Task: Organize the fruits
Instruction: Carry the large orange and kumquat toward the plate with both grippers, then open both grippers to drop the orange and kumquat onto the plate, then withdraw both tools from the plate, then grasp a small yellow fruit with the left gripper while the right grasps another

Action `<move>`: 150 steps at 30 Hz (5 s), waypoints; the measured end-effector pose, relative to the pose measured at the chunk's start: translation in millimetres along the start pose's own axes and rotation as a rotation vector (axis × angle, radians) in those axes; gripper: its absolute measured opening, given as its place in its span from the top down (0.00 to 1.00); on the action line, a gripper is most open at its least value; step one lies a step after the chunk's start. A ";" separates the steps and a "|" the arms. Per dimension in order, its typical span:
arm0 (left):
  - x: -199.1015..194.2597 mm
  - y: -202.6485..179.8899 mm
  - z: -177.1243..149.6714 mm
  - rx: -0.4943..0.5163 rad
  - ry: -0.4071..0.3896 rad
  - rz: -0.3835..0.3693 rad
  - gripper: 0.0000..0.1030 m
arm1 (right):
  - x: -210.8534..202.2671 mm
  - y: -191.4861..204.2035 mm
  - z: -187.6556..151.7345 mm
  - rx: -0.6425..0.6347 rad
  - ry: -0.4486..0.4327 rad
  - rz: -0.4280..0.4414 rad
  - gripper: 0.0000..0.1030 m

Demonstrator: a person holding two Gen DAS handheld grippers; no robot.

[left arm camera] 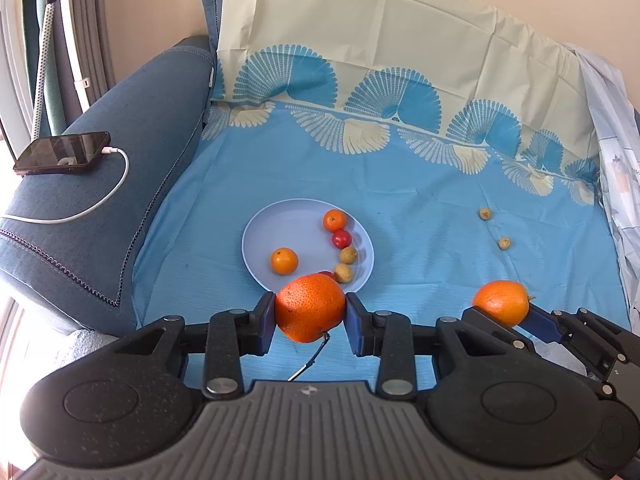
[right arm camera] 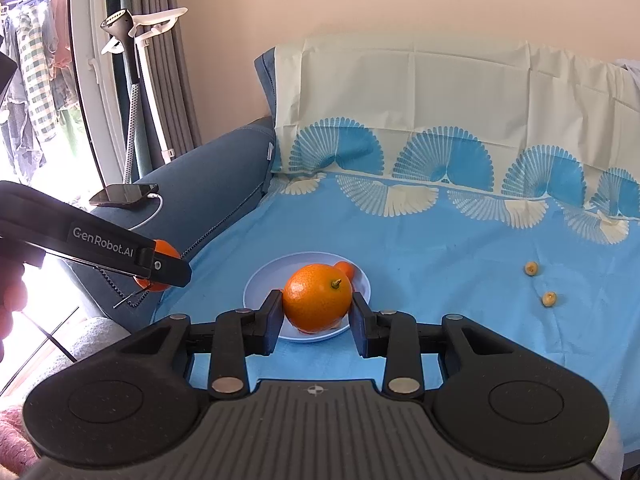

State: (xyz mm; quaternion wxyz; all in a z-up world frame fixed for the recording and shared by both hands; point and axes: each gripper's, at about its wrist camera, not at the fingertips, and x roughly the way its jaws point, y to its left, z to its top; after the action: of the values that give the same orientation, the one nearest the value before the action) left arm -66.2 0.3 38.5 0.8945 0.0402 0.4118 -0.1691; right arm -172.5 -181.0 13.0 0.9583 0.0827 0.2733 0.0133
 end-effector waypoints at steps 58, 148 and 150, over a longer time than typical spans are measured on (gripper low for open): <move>195.1 44.3 74.9 0.020 0.152 0.158 0.00 | 219.0 4.2 26.4 -0.165 0.261 0.039 0.16; 185.3 -117.7 78.6 0.176 0.231 0.166 0.00 | 183.8 -272.9 -38.9 0.332 0.099 -0.611 0.01; 203.6 -132.3 87.7 0.185 0.239 0.172 0.00 | 209.9 -294.5 -42.7 0.342 0.121 -0.611 0.01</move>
State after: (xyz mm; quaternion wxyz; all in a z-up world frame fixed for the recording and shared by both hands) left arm 75.7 -197.4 -47.7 0.8429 0.1773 0.4928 -0.1232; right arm -22.3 -450.1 -181.0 0.8724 0.1553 0.3398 -0.3151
